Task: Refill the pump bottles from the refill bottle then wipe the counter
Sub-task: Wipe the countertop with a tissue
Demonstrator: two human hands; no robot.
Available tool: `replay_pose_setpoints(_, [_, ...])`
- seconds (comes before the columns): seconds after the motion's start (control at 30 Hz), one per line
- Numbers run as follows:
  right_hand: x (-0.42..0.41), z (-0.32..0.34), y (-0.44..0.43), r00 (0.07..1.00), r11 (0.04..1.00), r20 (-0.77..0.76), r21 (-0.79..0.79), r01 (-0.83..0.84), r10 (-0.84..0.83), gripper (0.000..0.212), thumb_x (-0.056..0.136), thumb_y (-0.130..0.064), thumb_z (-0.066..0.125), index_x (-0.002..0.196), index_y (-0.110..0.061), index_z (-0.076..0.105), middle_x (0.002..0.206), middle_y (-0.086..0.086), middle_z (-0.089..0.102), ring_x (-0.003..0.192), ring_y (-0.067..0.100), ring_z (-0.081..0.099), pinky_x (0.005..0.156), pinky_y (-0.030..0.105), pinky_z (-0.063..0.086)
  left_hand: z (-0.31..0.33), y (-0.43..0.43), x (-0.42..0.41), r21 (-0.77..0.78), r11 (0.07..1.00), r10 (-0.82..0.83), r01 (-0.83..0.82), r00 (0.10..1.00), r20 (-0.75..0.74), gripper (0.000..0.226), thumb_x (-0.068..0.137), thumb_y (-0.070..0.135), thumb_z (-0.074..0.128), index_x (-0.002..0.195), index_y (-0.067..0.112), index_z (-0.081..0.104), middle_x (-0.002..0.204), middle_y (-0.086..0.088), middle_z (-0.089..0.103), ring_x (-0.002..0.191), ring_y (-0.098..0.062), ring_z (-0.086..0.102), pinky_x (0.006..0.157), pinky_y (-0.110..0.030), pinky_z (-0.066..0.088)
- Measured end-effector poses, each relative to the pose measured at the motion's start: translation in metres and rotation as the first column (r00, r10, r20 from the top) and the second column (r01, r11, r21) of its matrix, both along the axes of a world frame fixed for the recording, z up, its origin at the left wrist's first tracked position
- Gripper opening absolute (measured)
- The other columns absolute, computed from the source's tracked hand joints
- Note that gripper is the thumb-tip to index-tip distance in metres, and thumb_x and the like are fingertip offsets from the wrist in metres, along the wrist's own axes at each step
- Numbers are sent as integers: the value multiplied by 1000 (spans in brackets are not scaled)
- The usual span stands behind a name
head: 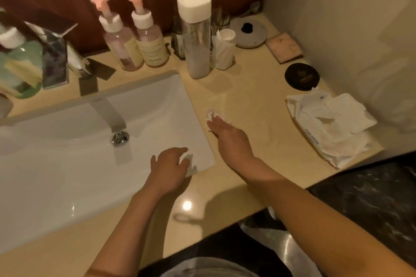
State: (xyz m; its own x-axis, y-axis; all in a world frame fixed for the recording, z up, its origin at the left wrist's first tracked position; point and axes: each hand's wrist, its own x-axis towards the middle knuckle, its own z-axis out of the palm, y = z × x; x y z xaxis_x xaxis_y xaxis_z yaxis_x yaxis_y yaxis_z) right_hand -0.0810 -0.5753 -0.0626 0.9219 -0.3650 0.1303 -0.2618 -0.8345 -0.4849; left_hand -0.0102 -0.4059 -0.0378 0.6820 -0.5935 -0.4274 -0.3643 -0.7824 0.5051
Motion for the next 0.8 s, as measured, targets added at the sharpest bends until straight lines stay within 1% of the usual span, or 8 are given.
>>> replay_pose_setpoints(0.1, [-45, -7, 2, 998, 998, -33, -21, -56, 55, 65, 83, 15, 41, 137, -20, 46, 146, -3, 38, 132, 12, 38, 100, 36, 44, 3, -9, 0, -16, 996, -84, 85, 996, 9, 39, 100, 29, 37, 138, 25, 46, 147, 3, 42, 135, -19, 36, 115, -49, 12])
replay_pose_setpoints(0.23, [-115, -10, -19, 1000, 993, -9, -117, 3, -4, 64, 69, 17, 62, 121, -18, 63, 129, 2, 57, 117, 12, 53, 90, 25, 47, 4, -15, -5, -2, 984, -176, 176, 984, 13, 40, 100, 28, 37, 139, 25, 45, 147, 4, 42, 137, -17, 33, 116, -49, 8])
replay_pose_setpoints(0.33, [-155, -3, -45, 977, 972, -44, -122, 201, -208, 60, 76, 14, 62, 124, -20, 60, 132, 1, 53, 120, 15, 50, 94, 18, 37, 6, -15, -13, -3, 972, -236, 236, 972, -1, 41, 100, 29, 36, 139, 24, 45, 147, 3, 42, 138, -17, 33, 116, -49, 4])
replay_pose_setpoints(0.47, [-153, 0, -44, 810, 812, -58, -52, 581, -583, 51, 89, 9, 45, 132, -18, 52, 143, 6, 41, 129, 19, 43, 95, 17, 29, 8, -15, -25, 13, 952, -306, 306, 952, -8, 41, 100, 29, 34, 139, 24, 45, 145, 2, 44, 137, -16, 32, 116, -49, 2])
replay_pose_setpoints(0.57, [-125, -4, -7, 740, 740, 8, -2, 673, -672, 50, 89, 12, 41, 132, -12, 52, 145, 7, 37, 132, 19, 40, 97, 17, 28, 10, -13, -34, 21, 933, -358, 358, 934, -11, 39, 99, 27, 35, 136, 21, 48, 127, -1, 57, 127, -20, 41, 115, -50, 6])
replay_pose_setpoints(0.63, [-108, -6, 26, 784, 784, 15, 30, 620, -620, 54, 89, 13, 41, 134, -15, 49, 147, 4, 35, 132, 16, 40, 98, 21, 34, 11, -10, -38, 1, 932, -363, 363, 932, -10, 31, 98, 25, 36, 121, 18, 55, 105, -3, 62, 105, -19, 49, 112, -50, 13])
replay_pose_setpoints(0.7, [-99, -9, 59, 863, 862, 16, 56, 504, -505, 59, 86, 14, 40, 136, -16, 46, 149, 2, 34, 133, 13, 38, 99, 24, 38, 11, -8, -39, -15, 930, -368, 368, 930, 4, 25, 96, 24, 37, 108, 16, 57, 94, -4, 61, 92, -18, 47, 108, -49, 19])
replay_pose_setpoints(0.8, [-116, -24, 85, 989, 991, 60, 31, 134, -135, 58, 70, 10, 57, 125, -11, 54, 132, 8, 55, 120, 16, 53, 97, 26, 43, 11, -8, -38, -15, 918, -395, 396, 918, 37, 18, 96, 25, 39, 96, 17, 56, 86, -1, 58, 83, -17, 44, 101, -45, 29])
